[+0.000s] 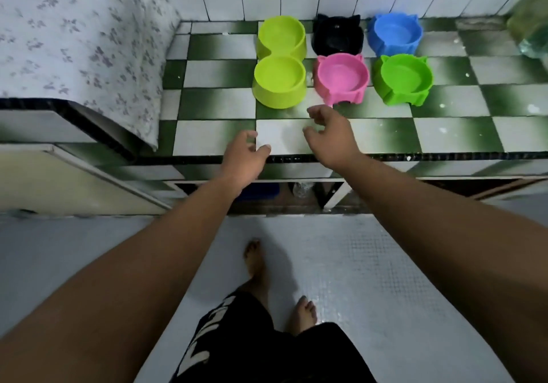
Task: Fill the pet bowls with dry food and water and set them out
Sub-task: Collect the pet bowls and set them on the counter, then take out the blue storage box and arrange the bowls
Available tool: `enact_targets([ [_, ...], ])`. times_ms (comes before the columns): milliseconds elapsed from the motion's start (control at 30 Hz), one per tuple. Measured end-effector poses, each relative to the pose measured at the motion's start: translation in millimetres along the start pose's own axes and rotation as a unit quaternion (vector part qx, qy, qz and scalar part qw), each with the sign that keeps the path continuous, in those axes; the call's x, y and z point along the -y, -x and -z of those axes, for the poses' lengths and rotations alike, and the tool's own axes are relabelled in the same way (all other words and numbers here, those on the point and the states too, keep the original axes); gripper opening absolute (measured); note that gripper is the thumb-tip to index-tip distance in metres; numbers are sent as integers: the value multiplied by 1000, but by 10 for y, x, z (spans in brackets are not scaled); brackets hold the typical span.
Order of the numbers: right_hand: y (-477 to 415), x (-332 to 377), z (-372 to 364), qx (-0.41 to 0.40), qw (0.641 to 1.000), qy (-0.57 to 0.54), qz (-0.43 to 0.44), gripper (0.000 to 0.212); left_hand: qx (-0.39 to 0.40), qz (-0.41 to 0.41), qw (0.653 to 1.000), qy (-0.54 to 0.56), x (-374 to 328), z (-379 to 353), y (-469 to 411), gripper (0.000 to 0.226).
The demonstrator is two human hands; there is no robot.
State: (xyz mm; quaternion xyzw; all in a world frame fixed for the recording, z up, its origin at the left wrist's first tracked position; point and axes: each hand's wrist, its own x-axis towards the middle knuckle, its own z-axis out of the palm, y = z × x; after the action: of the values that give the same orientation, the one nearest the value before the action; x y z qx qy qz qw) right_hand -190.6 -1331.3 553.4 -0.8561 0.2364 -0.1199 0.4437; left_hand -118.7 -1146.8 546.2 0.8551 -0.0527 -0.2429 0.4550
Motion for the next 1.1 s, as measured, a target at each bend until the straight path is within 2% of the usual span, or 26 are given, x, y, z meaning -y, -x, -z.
enact_targets([
  [200, 861, -316, -266, 23, 1000, -1, -13, 31, -3, -16, 1000, -13, 608, -83, 505, 31],
  [333, 1260, -585, -660, 53, 998, 3, -37, 24, 10, 18, 999, -31, 1164, -103, 550, 31],
  [400, 1343, -775, -936, 84, 995, -2, -60, 27, 13, 35, 998, -43, 1505, -135, 442, 32],
  [500, 1289, -1127, -1412, 117, 984, -18, -135, 36, 17, 61, 996, -55, 2066, -225, 123, 34],
  [600, 1035, -1621, -1961, 119, 971, -46, -204, 32, 18, 69, 995, -73, 2666, -362, -346, 37],
  [800, 287, -2714, -2906, 153, 958, -67, -232, 37, 23, 27, 989, -146, 3713, -761, -1508, 49],
  [933, -147, -3312, -3329, 141, 968, 24, -207, 78, 8, -17, 985, -173, 4276, -962, -2249, 62],
  [1100, -537, -3863, -3809, 119, 975, 39, -181, 113, -20, -30, 982, -186, 4762, -1117, -2871, 87],
])
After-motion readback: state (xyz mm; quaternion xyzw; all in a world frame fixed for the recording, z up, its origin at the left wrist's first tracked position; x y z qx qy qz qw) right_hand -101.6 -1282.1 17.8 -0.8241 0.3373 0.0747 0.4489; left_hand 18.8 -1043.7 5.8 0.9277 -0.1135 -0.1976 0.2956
